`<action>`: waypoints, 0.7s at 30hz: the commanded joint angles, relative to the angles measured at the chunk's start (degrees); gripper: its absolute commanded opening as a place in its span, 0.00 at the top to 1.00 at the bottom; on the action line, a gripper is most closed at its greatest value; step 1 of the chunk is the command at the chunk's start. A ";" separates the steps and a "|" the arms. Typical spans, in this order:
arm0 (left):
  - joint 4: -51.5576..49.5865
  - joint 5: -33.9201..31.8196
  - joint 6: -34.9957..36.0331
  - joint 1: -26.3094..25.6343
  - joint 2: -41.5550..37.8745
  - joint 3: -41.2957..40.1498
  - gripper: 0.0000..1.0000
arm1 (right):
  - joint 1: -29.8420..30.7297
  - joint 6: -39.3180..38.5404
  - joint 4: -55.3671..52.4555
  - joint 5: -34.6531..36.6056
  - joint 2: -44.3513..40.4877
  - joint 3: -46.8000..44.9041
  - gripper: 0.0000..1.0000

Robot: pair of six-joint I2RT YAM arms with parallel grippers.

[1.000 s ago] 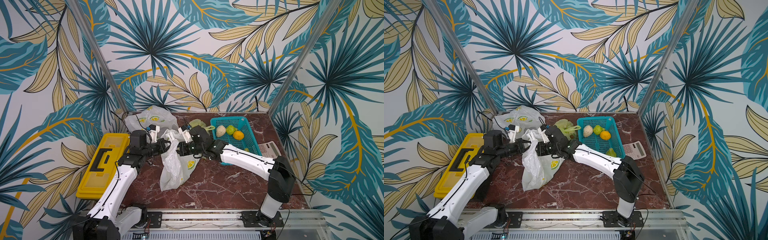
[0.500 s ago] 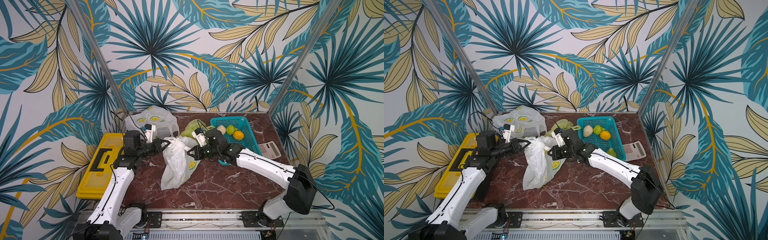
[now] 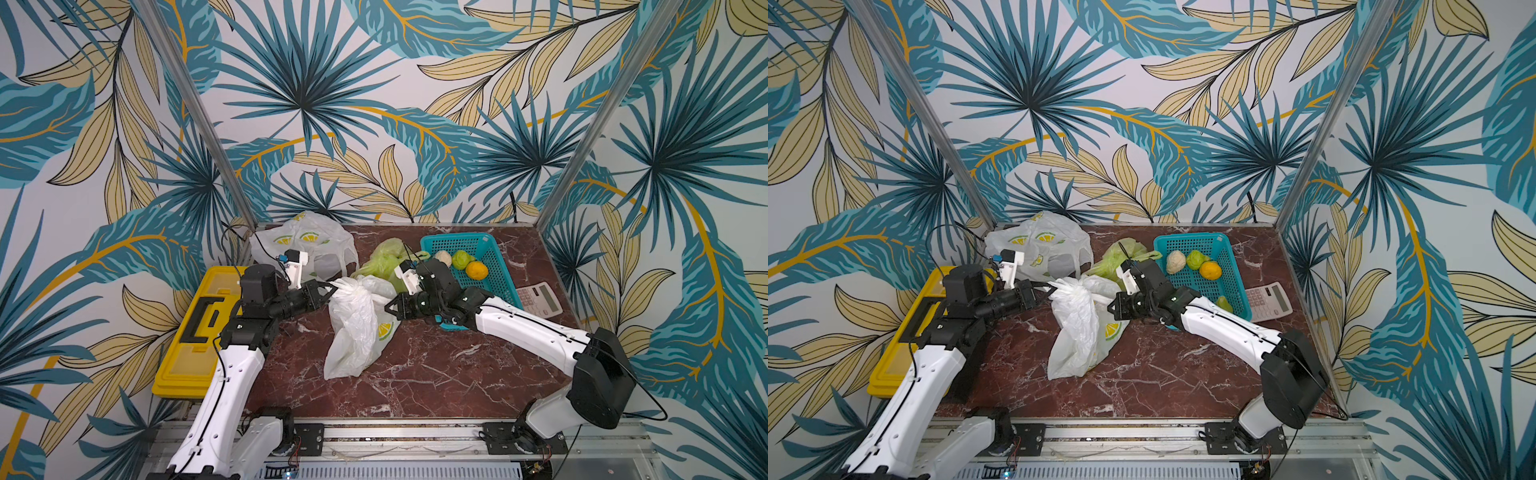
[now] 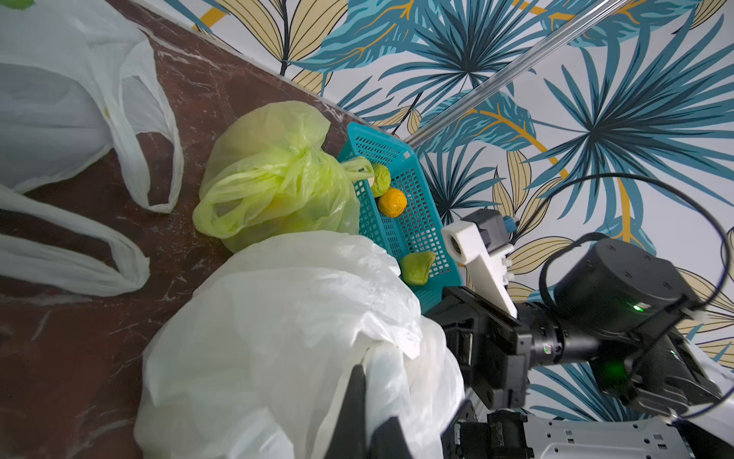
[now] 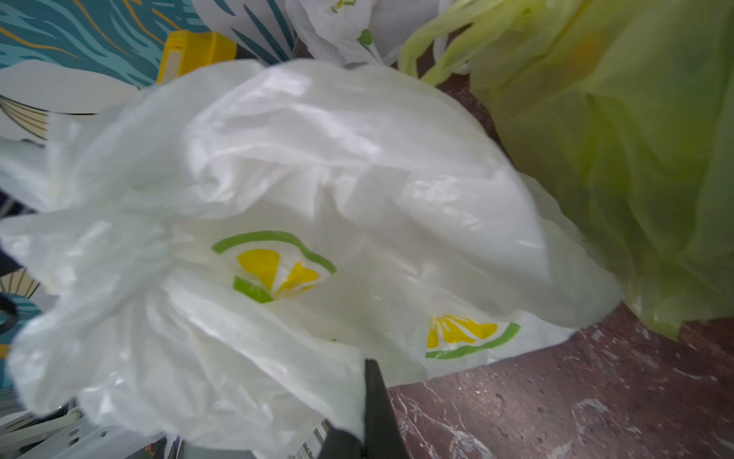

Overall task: Place the pears into plastic bags & tie knots
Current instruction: Tie the plastic bag at the center of the board.

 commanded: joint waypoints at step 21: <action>-2.35 -2.52 3.48 5.27 -0.41 -4.50 1.00 | -6.03 2.89 -8.53 9.62 -2.00 -3.57 1.00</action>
